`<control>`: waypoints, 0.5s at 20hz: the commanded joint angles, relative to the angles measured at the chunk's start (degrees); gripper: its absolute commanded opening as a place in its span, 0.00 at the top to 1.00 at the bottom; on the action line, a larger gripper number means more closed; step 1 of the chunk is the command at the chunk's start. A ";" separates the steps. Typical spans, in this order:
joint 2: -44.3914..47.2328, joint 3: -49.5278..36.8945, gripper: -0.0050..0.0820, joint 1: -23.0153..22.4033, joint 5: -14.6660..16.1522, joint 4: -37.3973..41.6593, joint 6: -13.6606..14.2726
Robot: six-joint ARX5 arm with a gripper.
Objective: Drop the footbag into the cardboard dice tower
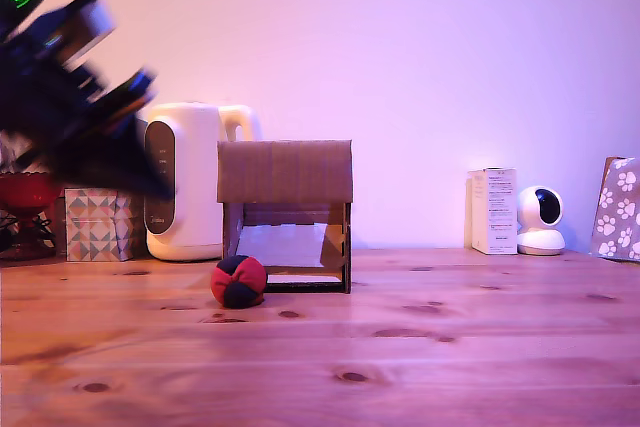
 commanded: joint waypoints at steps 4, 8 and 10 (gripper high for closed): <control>0.20 -2.91 0.97 -0.15 0.20 2.99 -0.07; 0.94 -2.91 0.97 -0.68 0.15 8.24 -0.07; 1.55 -2.91 0.97 -0.81 0.15 11.61 -0.09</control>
